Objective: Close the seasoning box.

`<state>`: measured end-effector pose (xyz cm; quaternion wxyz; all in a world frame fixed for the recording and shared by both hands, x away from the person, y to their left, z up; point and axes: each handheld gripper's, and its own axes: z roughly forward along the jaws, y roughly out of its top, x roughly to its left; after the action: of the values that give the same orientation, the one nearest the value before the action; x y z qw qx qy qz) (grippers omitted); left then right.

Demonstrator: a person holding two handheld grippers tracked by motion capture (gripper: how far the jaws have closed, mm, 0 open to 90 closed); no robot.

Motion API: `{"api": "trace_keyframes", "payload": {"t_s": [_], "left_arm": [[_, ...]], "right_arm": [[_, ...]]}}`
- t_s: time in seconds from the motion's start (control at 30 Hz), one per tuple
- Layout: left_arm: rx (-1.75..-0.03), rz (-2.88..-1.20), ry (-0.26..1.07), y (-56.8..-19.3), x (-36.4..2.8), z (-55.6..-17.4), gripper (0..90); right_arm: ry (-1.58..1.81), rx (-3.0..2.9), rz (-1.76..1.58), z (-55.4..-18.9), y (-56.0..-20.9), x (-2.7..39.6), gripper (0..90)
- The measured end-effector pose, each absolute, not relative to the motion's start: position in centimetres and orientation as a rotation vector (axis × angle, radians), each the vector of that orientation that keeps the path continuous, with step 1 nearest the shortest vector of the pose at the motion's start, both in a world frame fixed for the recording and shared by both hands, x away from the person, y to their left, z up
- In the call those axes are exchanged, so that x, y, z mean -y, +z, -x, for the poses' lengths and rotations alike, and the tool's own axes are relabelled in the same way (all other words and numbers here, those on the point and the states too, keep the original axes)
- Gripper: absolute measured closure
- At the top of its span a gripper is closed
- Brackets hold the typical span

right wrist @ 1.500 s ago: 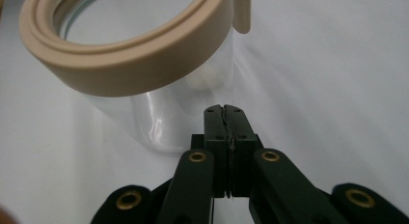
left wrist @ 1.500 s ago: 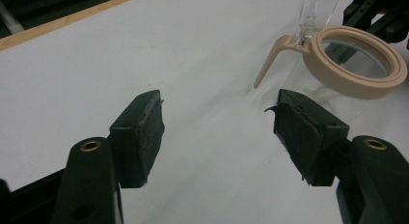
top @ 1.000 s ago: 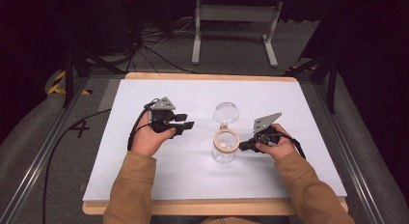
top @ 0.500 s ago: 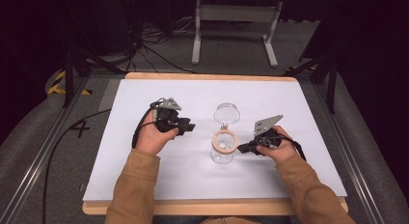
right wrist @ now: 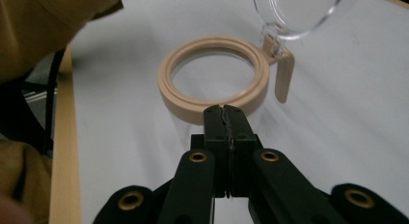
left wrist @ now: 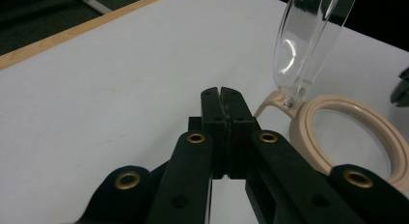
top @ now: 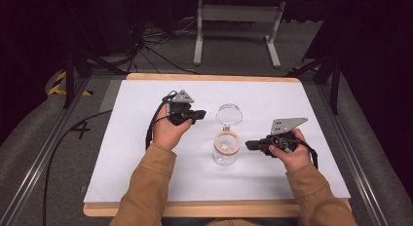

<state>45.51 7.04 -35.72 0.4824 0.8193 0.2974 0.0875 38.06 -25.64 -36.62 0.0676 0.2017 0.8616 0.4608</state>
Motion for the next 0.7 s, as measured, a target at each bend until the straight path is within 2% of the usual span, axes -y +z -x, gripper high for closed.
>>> {"api": "trace_keyframes", "payload": {"t_s": [0.3,0.7], "left_arm": [[-0.718,-2.023,0.241,-36.3,-4.7,-45.9,87.8],[-0.669,-2.070,0.260,-36.5,-3.8,-45.6,85.5]], "right_arm": [[1.522,-2.472,-0.690,-37.3,-37.0,24.7,90.0],[1.591,-2.424,-0.714,-37.3,-37.5,23.7,90.0]]}}
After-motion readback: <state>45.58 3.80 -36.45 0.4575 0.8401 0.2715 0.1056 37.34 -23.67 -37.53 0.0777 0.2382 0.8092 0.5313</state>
